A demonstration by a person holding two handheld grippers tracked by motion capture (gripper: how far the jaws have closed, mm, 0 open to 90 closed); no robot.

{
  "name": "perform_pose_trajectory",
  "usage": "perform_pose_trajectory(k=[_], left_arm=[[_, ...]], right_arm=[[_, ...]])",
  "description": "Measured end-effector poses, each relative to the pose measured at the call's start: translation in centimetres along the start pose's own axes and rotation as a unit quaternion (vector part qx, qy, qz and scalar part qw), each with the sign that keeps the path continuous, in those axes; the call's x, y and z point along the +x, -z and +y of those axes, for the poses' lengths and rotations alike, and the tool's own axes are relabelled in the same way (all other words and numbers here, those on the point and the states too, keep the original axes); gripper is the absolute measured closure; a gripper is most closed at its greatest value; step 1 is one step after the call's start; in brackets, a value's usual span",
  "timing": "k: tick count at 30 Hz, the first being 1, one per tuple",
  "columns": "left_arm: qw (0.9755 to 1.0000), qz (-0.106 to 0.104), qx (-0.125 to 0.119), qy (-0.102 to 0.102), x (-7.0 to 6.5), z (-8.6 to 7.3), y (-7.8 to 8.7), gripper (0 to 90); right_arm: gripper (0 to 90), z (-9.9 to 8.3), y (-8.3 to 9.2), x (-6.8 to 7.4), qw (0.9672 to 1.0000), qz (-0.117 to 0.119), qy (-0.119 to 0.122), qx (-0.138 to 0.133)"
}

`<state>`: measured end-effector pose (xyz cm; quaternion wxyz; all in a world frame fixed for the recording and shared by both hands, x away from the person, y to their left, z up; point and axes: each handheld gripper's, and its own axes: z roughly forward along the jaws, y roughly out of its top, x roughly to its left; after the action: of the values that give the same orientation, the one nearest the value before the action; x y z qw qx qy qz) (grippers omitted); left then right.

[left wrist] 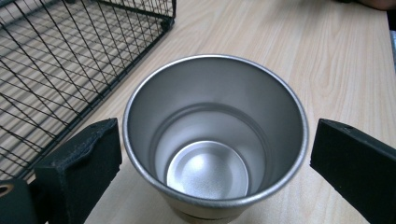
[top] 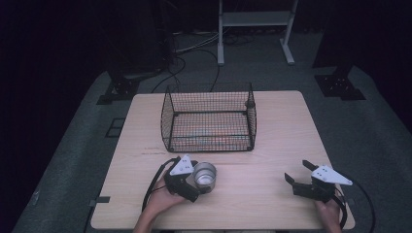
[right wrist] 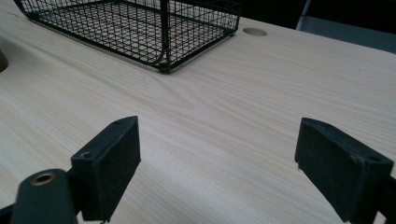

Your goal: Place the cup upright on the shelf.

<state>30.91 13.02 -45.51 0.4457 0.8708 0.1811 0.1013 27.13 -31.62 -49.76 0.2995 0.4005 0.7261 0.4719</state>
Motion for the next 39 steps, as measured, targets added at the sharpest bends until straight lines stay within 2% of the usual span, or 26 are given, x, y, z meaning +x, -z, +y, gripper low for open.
perform_pose_trajectory(k=[7,9,11,16,19,27,39], left_arm=[[0.9999,-0.004,0.010,0.005,0.2,0.0,-0.6,1.3],[0.9997,-0.005,0.026,0.002,0.3,0.2,-0.9,1.3],[0.9996,-0.005,0.028,0.001,0.3,0.3,-1.0,1.5],[0.9986,-0.009,0.050,-0.016,0.3,0.9,-1.5,8.6],[0.9983,-0.009,0.054,-0.020,0.2,1.0,-1.6,14.6],[0.9984,-0.015,0.054,-0.010,0.4,1.2,-1.4,15.4],[0.9977,-0.014,0.056,-0.035,-0.1,3.4,-1.3,15.5]], right_arm=[[13.5,0.0,0.0,0.0,1.0000,0.000,0.000,0.001],[13.5,0.0,0.0,0.0,1.0000,0.001,0.000,0.001],[13.5,0.0,0.0,0.0,1.0000,0.000,0.000,0.001],[13.5,0.0,0.0,0.0,1.0000,0.001,0.000,0.000],[13.5,0.0,0.0,0.0,1.0000,0.001,0.000,0.000],[13.5,0.0,0.0,0.0,1.0000,0.001,0.000,-0.001],[13.5,0.0,0.0,0.0,1.0000,0.001,0.000,-0.001]])
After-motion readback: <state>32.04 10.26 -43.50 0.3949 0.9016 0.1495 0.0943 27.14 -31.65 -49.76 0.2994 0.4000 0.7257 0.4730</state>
